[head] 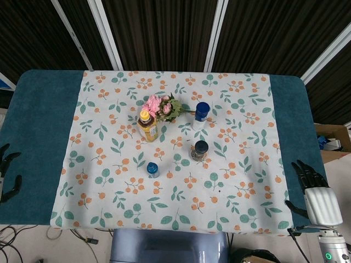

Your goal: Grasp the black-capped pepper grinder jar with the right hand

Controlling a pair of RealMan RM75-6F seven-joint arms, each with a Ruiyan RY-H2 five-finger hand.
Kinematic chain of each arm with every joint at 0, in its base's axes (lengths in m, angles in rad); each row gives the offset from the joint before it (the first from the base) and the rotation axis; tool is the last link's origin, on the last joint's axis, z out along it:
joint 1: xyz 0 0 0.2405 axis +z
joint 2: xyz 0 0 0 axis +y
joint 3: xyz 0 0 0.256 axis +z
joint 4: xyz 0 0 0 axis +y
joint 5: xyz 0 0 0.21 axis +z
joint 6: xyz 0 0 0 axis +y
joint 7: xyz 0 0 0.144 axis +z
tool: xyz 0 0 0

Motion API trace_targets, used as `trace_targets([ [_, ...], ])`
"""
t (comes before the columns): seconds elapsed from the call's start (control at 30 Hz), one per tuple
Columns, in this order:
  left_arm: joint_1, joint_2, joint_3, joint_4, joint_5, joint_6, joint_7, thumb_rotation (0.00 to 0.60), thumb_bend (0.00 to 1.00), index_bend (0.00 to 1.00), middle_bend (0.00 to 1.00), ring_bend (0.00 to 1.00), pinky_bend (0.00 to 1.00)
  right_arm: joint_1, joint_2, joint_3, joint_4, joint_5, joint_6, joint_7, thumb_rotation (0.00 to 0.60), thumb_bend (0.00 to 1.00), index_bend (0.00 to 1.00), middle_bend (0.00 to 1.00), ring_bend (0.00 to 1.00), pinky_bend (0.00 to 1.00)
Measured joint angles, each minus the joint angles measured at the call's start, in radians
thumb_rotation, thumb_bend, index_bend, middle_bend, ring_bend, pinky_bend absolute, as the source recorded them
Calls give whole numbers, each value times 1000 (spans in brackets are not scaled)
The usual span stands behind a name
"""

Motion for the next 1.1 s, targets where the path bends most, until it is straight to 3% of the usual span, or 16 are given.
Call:
trace_targets([
  [0.6,6,-3,-2,-14,-16,3,6,600,464,185,27,34,0,-5,10,-1,-2,15,-17,58,600,156,0,85,134,237],
  [0.87,5,-8,-3,-17,-20,1,15,600,464,185,27,34,0,44,41,-11,-13,43,-157,229,600,156,0,85,132,237],
  [1.1,5,-19,-5,-12,-11,10,13,600,464,183,27,34,0,150,-3,16,26,94,-343,349,600,156,0,87,130,237],
])
